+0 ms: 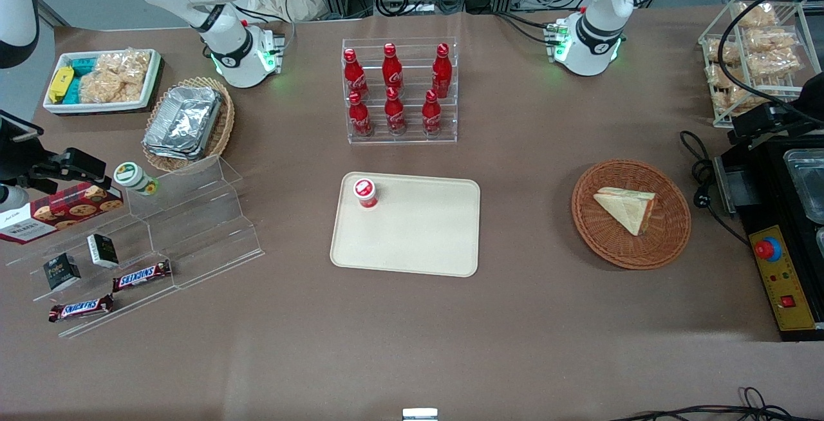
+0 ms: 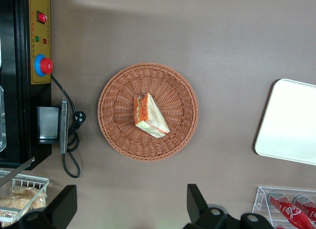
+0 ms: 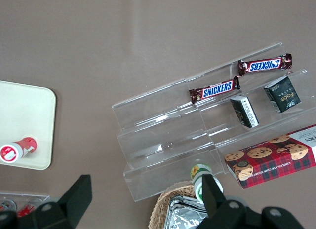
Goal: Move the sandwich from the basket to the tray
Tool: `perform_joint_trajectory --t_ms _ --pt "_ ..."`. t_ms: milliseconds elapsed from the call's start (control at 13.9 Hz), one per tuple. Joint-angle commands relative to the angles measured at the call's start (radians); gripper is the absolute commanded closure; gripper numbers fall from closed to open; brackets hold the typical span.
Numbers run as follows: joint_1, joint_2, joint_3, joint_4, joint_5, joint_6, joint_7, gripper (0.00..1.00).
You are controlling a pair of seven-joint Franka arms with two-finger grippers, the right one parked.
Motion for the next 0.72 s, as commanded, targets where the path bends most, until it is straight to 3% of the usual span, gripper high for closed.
perform_joint_trajectory --t_ms 0,361,649 --pt "0.019 -0.023 -0.006 -0.006 0.001 -0.006 -0.014 0.00" --pt "0.029 -0.008 0.015 -0.005 0.018 -0.004 -0.028 0.00" --pt "0.052 0.035 0.018 -0.094 0.021 0.043 -0.079 0.00"
